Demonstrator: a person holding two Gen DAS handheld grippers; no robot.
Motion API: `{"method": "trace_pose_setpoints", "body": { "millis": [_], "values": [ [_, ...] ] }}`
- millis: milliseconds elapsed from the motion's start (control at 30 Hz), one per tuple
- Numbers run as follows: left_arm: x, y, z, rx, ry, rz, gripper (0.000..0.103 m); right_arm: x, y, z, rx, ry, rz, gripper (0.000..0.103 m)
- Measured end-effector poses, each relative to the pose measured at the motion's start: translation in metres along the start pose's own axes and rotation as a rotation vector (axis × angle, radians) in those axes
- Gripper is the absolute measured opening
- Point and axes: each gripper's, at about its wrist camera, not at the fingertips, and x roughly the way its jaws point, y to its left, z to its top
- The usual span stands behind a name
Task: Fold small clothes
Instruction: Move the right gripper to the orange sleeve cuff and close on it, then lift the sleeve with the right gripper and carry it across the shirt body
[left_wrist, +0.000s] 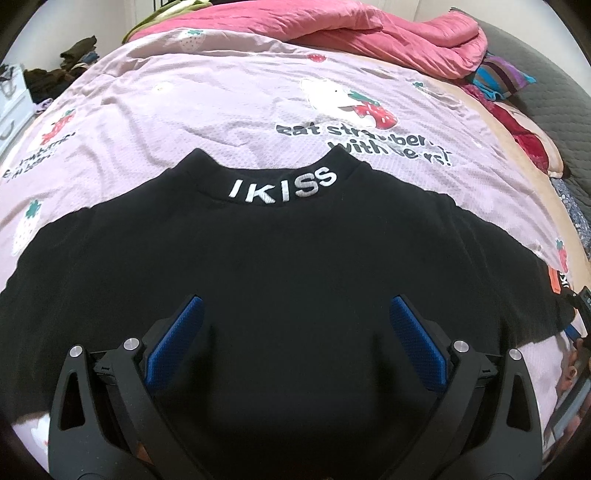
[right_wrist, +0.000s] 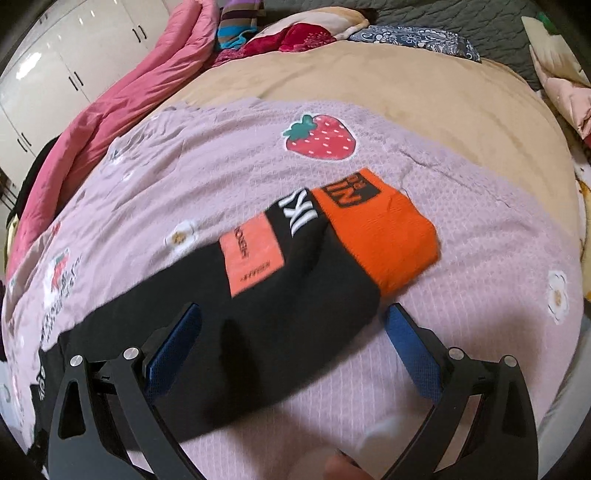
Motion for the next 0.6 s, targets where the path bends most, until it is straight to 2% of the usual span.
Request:
{"method": "trace_pose_setpoints", "body": {
  "millis": [33,100,167,200,267,333,467,600],
  "values": [
    [0.002,0.000,0.001,-0.001,0.001,0.003,0.094,0.003,-0.001,0.003,0.013,-0.006,0.003,0.093],
    [0.004,0.002,0.003,-0.010,0.007,0.013,0.094,0.005,-0.005,0.008,0.035,-0.023,0.006,0.077],
    [0.001,0.004,0.001,-0.018,0.006,0.008,0.094,0.007,-0.011,0.013,0.070,-0.035,0.028,0.053],
    [-0.001,0.005,0.001,-0.023,0.003,0.002,0.094,0.007,-0.013,0.014,0.083,-0.044,0.042,0.047],
    [-0.004,0.007,-0.003,-0.037,0.003,-0.009,0.094,0.005,-0.017,0.015,0.095,-0.059,0.080,0.025],
    [-0.008,0.010,-0.006,-0.048,0.003,-0.011,0.094,-0.003,-0.016,0.013,0.097,-0.094,0.135,0.019],
    [-0.017,0.014,-0.010,-0.057,0.000,-0.020,0.094,-0.026,-0.004,0.010,0.058,-0.162,0.237,0.017],
    [-0.030,0.021,-0.011,-0.077,-0.012,-0.031,0.094,-0.048,0.017,0.005,0.009,-0.194,0.315,0.017]
  ]
}}
